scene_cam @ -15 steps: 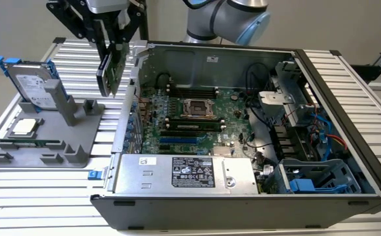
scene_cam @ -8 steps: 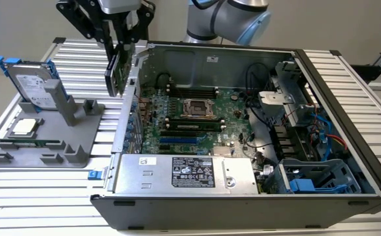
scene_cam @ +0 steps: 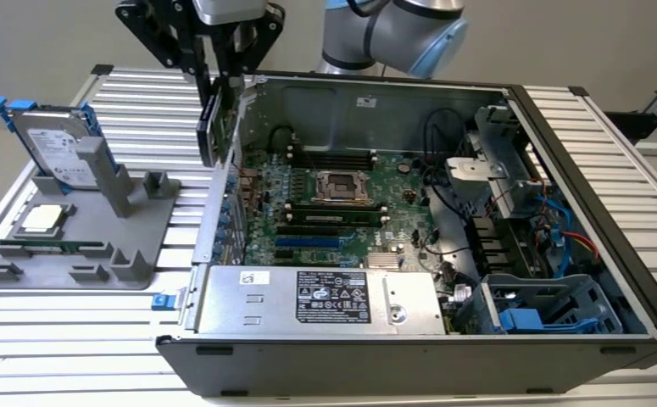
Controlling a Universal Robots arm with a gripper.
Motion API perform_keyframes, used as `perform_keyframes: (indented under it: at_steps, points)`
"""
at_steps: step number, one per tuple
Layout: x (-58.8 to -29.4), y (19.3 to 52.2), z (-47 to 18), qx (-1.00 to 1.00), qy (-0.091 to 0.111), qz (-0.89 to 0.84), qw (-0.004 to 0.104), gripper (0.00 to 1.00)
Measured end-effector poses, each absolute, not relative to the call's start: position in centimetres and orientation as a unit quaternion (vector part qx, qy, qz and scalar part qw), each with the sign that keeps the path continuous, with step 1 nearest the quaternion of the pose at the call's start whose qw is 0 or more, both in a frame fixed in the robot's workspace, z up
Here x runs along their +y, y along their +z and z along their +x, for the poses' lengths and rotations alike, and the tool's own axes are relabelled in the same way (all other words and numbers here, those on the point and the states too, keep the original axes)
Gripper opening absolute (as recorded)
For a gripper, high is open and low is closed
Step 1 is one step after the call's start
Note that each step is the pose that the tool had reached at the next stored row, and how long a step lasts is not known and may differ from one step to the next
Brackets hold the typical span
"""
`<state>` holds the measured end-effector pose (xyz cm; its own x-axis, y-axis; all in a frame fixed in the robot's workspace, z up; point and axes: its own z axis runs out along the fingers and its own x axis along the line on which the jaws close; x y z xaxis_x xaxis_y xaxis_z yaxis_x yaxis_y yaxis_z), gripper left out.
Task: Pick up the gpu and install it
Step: 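Pick up the gpu and move the gpu toward the slot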
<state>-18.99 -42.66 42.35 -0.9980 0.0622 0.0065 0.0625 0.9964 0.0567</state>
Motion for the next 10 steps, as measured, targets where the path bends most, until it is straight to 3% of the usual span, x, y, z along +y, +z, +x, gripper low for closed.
perform_keyframes:
  at_steps: [10]
  points:
    - [-42.7, 42.3, -17.1, -0.999, -0.028, -0.031, 0.003, 0.0]
